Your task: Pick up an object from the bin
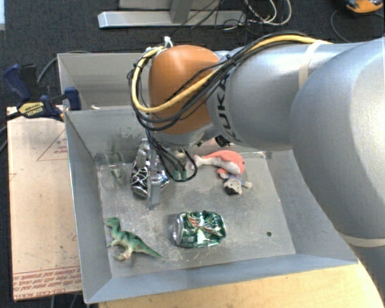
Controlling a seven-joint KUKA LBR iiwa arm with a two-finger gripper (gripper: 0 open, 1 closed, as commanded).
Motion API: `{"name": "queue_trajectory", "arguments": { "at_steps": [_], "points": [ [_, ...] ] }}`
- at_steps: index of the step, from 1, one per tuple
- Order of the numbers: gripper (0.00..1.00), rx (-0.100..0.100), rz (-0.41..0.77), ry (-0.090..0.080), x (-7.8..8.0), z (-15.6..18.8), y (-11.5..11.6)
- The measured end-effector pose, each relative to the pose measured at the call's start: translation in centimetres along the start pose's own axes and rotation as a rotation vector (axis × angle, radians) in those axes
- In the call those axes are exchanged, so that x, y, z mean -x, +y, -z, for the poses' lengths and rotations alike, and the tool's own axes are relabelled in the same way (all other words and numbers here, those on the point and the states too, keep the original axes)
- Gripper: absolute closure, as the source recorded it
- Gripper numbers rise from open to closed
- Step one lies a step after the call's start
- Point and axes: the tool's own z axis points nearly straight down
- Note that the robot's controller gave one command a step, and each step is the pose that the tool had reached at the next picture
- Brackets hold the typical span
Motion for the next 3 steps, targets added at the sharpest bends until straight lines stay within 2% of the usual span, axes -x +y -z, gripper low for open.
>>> {"name": "queue_trajectory", "arguments": {
  "at_steps": [1, 2, 3],
  "points": [
    [0.00, 0.001, -0.004, -0.007, 0.2, 0.5, -0.1],
    [0.00, 0.002, -0.004, -0.004, 2.2, 1.4, -0.3],
    [0.00, 0.001, 0.046, -0.006, 1.6, -2.2, -1.6]
  ]
}}
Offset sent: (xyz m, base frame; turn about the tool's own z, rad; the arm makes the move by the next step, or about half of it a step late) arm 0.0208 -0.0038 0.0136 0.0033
